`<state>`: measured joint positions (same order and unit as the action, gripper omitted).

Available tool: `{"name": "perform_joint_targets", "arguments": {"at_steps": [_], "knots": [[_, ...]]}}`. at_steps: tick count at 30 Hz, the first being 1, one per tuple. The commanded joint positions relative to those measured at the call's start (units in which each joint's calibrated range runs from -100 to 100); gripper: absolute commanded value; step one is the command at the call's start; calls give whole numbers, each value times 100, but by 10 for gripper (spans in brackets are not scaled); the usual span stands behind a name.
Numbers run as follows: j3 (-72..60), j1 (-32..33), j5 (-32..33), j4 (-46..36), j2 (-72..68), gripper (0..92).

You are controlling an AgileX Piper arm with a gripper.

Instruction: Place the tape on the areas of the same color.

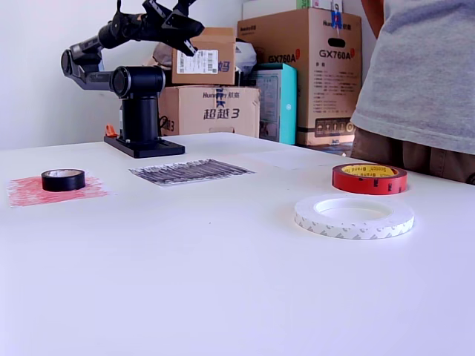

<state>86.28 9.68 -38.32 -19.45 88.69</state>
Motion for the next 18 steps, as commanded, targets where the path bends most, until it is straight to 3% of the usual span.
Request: {"name": "perform_joint_targets", "arguments": {"at_steps": [1, 18], "knots": [[-1918, 4, 26, -44, -2714, 1], [-3653, -44, 34, -53, -5240, 1]]}}
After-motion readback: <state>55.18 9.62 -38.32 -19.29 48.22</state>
